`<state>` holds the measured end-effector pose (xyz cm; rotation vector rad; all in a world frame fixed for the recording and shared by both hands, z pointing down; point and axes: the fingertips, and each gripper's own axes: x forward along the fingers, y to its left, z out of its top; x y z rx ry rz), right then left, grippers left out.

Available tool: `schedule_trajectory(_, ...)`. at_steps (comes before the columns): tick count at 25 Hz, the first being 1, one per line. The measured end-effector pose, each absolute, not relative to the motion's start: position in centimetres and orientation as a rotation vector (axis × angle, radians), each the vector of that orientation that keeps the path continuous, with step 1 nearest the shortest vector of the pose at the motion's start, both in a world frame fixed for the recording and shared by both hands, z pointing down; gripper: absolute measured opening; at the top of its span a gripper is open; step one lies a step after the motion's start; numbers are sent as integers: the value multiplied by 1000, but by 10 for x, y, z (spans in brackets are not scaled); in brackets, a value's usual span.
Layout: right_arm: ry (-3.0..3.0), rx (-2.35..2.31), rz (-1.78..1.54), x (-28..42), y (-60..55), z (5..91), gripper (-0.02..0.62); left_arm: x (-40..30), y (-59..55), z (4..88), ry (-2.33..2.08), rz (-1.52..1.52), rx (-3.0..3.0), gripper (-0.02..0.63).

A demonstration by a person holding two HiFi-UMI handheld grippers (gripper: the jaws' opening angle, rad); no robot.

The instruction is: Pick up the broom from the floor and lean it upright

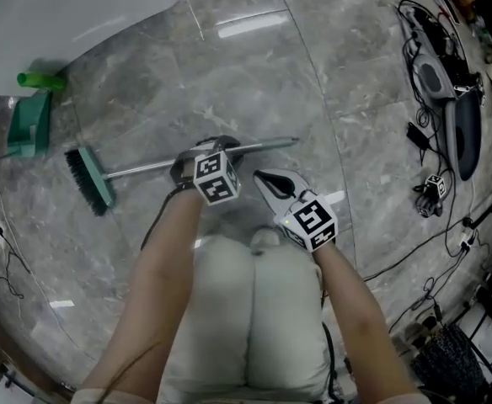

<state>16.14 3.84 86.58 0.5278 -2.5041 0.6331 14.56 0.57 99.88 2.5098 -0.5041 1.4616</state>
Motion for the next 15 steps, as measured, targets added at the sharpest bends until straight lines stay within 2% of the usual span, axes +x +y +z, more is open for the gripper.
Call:
schedule_trajectory(10,-2524,513,589,159,19,891,2,164,10,1069,-275,1689,2448,87)
schedule_trajectory(15,-2534,512,570,167,15,892,2,167,10,1076,-208,1709,2470,97)
